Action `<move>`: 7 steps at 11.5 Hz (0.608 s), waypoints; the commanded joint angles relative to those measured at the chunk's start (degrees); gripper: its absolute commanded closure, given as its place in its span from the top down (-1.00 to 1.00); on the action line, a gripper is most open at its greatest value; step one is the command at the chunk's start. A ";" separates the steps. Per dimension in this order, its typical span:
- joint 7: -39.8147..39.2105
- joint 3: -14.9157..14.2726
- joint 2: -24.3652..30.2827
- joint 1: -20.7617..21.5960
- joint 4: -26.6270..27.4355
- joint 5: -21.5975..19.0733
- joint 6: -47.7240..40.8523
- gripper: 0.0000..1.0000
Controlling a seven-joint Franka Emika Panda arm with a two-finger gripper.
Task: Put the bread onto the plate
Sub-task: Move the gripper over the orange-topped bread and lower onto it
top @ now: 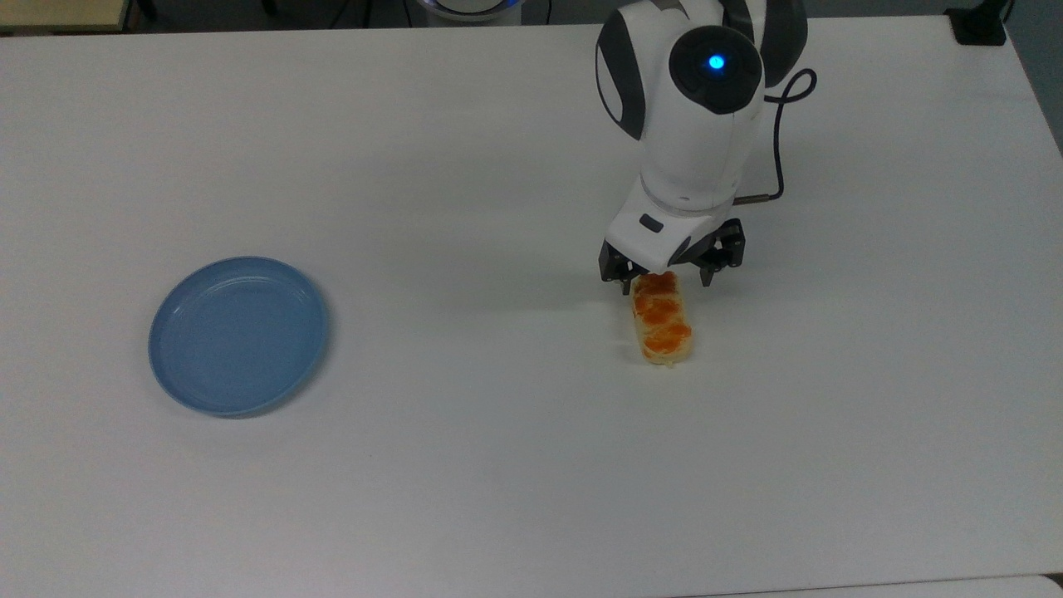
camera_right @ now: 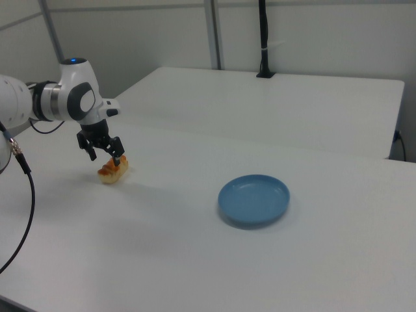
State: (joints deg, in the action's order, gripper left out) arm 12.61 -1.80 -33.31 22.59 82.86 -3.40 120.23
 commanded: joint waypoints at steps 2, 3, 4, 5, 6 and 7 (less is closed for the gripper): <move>2.50 -2.33 -6.40 2.28 -4.45 1.10 3.61 0.66; 2.51 -2.33 -6.41 2.28 -4.46 1.38 3.87 0.35; 2.42 -2.42 -5.72 2.11 -4.46 1.38 3.44 0.15; 2.07 -2.94 -3.45 1.85 -4.20 1.38 2.13 0.06; 1.37 -4.34 -0.90 1.67 -4.28 1.03 -1.89 0.03; -1.59 -6.18 1.56 1.58 -4.37 0.59 -6.36 0.03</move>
State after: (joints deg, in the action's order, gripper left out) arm 13.48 -4.15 -38.17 23.51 77.78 -2.91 122.10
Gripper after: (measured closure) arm 0.476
